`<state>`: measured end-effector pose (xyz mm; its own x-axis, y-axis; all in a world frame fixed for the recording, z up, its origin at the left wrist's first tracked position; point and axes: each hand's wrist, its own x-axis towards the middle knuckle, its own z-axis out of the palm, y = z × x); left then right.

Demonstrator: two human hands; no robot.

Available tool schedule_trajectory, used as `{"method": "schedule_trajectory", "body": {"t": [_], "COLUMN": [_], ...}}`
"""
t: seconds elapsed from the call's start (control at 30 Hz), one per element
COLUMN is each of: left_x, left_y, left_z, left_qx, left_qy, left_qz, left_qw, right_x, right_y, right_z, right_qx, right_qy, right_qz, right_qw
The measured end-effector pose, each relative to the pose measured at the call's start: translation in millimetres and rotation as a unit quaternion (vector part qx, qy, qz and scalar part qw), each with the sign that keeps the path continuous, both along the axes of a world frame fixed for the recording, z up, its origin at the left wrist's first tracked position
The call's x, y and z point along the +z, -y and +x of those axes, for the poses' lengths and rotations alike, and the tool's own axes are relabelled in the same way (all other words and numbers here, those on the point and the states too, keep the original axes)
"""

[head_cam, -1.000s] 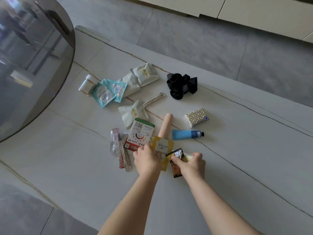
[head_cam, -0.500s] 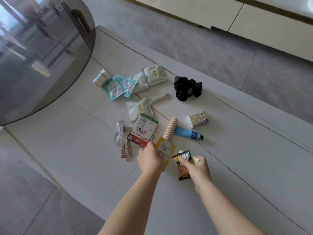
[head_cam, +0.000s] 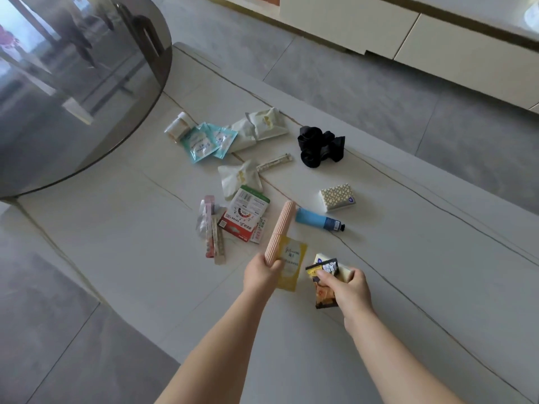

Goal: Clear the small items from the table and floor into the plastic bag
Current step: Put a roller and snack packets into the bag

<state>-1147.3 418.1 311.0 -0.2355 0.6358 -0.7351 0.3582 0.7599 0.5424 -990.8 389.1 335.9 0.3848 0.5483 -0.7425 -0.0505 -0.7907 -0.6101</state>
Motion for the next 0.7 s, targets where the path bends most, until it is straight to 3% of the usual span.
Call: {"method": "schedule_trajectory", "body": {"t": [0.17,0.37,0.7], "left_x": [59.9,163.4,334.8], "left_y": [24.0,63.4,157.6], "left_z": [-11.8,-47.0,-143.1], "left_qx": [0.141,0.229,0.346], "left_qy": [0.115,0.156,0.186], "left_qz": [-0.032,-0.021,0.115], "left_qw": [0.983,0.961,0.913], "right_x": [55.1,149.4,292.7], "right_y": [5.9,13.5,54.9], "right_z": [-5.7,-40.4,-131.9], "right_qx": [0.005,0.066,0.245], "right_qy": [-0.053,-0.142,-0.239], "right_qz": [0.038,0.033,0.042], "right_qw": [0.998,0.987,0.938]}}
